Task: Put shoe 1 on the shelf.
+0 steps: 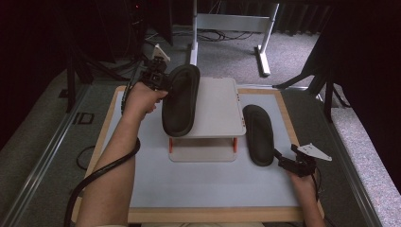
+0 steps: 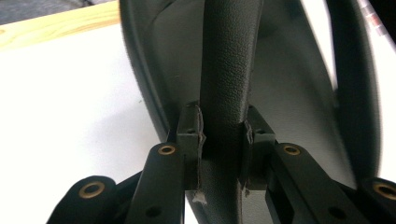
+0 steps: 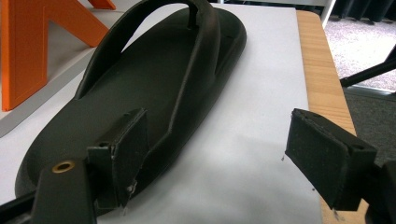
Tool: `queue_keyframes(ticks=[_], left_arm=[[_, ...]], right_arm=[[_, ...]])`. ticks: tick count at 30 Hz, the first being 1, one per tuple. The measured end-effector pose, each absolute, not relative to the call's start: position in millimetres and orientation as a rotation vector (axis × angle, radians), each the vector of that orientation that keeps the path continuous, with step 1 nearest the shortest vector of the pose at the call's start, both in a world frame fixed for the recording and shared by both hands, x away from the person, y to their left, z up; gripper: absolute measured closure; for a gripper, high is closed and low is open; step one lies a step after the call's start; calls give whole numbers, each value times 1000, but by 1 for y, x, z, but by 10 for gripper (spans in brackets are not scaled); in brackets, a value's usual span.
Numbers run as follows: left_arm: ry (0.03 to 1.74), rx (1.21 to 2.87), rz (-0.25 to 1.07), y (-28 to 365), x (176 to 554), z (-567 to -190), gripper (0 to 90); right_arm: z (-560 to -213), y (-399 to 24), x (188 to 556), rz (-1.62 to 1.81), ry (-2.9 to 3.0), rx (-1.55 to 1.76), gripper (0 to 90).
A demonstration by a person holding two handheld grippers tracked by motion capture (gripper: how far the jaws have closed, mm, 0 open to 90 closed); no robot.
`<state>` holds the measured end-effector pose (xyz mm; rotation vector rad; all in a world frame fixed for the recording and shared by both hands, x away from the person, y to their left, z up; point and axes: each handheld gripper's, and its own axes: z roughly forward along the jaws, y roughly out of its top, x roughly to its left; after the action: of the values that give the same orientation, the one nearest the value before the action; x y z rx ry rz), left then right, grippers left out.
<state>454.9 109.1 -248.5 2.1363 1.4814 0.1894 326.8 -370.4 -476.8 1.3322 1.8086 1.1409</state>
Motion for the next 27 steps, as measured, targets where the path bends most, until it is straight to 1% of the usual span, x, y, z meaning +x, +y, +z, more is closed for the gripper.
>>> queue_keyframes(ticks=[9, 14, 19, 21, 23, 25, 27], left_arm=[[1533, 2137, 195, 91, 460, -259, 735], [1549, 2073, 181, 91, 463, -262, 731], [1542, 2063, 164, 92, 462, -263, 718], [1514, 2062, 144, 92, 461, -263, 687], [1475, 2063, 145, 90, 459, -260, 586], [1450, 2072, 165, 88, 456, -256, 522], [1432, 2076, 169, 90, 454, -254, 508]], right_arm=[[-477, -371, 327, 1146, 1808, 1333, 204], [-477, -371, 327, 1147, 1808, 1331, 204], [-477, -371, 327, 1147, 1809, 1333, 204], [-477, -371, 327, 1145, 1811, 1328, 204], [-477, -371, 327, 1146, 1808, 1328, 204], [-477, -371, 327, 1146, 1809, 1332, 204], [-477, -371, 327, 1146, 1809, 1331, 204]])
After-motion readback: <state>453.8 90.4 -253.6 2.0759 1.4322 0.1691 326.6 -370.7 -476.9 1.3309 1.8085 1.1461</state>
